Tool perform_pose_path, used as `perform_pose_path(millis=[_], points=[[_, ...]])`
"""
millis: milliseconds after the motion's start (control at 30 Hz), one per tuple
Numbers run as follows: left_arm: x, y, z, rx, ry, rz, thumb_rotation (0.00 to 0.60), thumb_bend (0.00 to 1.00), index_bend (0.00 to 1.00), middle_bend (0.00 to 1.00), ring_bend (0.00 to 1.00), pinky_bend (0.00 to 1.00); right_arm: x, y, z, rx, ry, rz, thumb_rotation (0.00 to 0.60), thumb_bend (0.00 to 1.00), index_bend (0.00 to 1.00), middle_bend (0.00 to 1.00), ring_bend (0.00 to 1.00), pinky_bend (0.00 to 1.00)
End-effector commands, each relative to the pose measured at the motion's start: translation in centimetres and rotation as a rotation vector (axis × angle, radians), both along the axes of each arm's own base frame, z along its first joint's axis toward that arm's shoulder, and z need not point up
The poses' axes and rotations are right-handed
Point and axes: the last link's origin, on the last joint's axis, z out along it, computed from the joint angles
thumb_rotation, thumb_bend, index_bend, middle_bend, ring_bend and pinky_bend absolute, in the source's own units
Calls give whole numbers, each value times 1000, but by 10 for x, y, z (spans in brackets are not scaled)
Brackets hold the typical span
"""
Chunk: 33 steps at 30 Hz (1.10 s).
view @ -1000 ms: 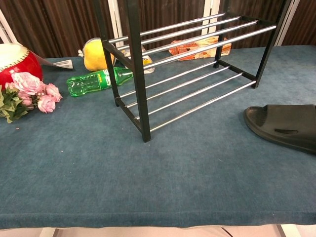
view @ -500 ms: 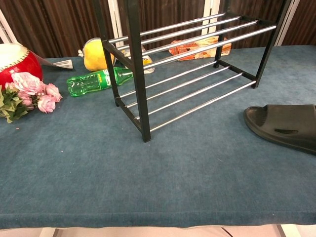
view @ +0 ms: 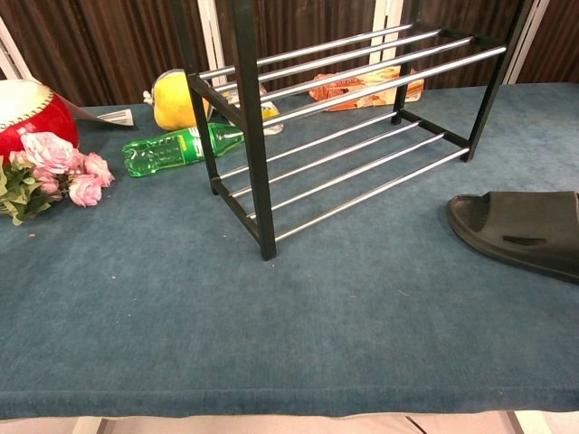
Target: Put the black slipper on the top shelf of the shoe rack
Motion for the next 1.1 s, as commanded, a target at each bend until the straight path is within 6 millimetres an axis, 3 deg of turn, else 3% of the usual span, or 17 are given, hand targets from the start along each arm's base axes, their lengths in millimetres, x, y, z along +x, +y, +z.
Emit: perform_pose_path(millis=[33,467,533,567,633,700,800,900,1100], points=[[0,0,0,0,-1,-2,600,451,214,171,119,249,-1,-2,-1,-7,11,0,600,38,0,34,14,230],[0,-1,0,-10,-8,7,600,450,214,173,119,254,0,-13,-15,-12,-6,-8,600,38,0,34,14,232],[-1,-1,0,-10,-9,8,600,449,214,173,119,254,0,-14,-16,-23,-15,-2,600,39,0,39,44,259],[-1,-1,0,-10,-9,9,600,450,214,173,119,254,1,-15,-16,-38,-21,6,600,38,14,67,98,323],[-1,-2,0,-11,-10,9,600,449,214,173,119,254,3,-17,-17,-84,-45,30,600,61,139,185,244,502],[-1,-2,0,-11,-11,10,600,448,214,173,119,254,4,-18,-16,-136,-55,64,600,143,347,344,411,671],[-1,-2,0,-15,-14,12,600,449,214,173,119,255,6,-19,-14,-201,-71,110,600,261,537,474,550,793],[-1,-2,0,-16,-15,13,600,449,214,173,119,255,8,-17,-10,-229,-99,135,600,315,594,505,577,821],[-1,-2,-2,-24,-16,17,600,449,214,173,119,255,24,-8,4,-266,-144,216,600,320,600,507,577,823]])
